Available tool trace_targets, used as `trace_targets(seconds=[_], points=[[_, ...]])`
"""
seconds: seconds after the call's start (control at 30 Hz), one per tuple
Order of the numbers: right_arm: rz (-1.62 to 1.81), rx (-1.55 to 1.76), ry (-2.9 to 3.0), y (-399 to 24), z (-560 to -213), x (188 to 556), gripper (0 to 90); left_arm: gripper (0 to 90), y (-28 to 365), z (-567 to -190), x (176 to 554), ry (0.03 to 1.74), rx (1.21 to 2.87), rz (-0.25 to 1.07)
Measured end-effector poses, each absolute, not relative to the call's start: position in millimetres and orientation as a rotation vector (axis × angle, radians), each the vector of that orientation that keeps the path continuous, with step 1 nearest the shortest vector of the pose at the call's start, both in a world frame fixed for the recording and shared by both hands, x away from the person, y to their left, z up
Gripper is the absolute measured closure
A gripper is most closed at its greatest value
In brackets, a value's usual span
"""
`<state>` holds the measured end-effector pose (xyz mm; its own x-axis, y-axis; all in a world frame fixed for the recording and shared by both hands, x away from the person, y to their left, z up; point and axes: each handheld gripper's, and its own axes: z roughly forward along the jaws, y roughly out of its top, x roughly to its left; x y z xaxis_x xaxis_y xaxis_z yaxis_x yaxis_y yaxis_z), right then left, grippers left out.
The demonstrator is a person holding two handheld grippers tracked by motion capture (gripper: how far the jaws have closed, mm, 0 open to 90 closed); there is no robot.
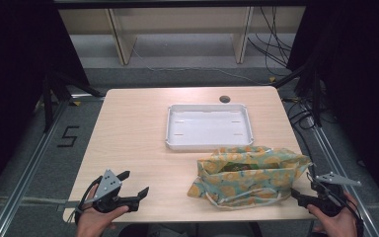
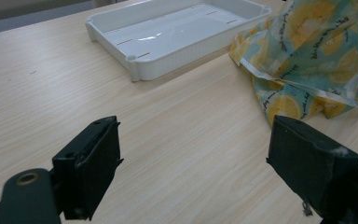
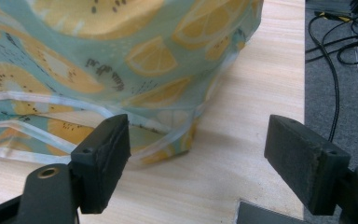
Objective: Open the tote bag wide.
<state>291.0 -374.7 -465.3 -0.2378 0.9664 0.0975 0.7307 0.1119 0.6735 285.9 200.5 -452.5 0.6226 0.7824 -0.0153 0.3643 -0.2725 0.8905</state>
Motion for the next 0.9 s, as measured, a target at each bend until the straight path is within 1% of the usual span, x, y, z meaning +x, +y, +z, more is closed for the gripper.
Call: trace_targets(seconds=[0.03,0.07,0.1,0.2,0.23,0.27,0.37,0.47,0.63,0.7,0.9], points=[[0.881,1.594,2.052,-378.5,-466.2,293.0,23.4,16.3,200.1,-452.5,286.0,0.912,1.876,0.541],[0.88,1.591,2.048,-378.4,-466.0,292.9,23.3,16.3,199.8,-452.2,285.9,0.915,1.883,0.541],[0.884,1.654,2.025,-374.5,-464.9,290.6,23.4,16.3,199.4,-452.5,286.1,0.911,1.884,0.538],[0.886,1.632,2.032,-375.5,-465.6,291.2,23.4,16.3,198.4,-452.3,285.8,0.91,1.882,0.536],[0.882,1.566,2.045,-378.6,-467.3,292.2,23.4,16.3,198.2,-452.1,285.9,0.906,1.884,0.535],[0.885,1.62,2.031,-376.2,-465.6,291.4,23.3,16.3,197.6,-451.9,285.9,0.9,1.885,0.534],[0.884,1.62,2.038,-376.0,-465.5,291.3,23.3,16.6,194.6,-451.6,286.8,0.88,1.891,0.524],[0.879,1.619,2.028,-376.4,-466.4,292.2,23.1,16.8,189.3,-451.5,287.8,0.866,1.893,0.495],[0.879,1.599,2.043,-377.5,-466.6,291.4,22.8,17.0,179.6,-451.7,293.3,0.804,1.914,0.491],[0.869,1.603,2.028,-377.6,-466.0,292.0,22.8,17.0,177.6,-451.2,294.0,0.805,1.917,0.487],[0.883,1.642,2.017,-376.3,-465.3,291.5,22.7,16.7,156.1,-451.2,302.7,0.751,1.924,0.439]])
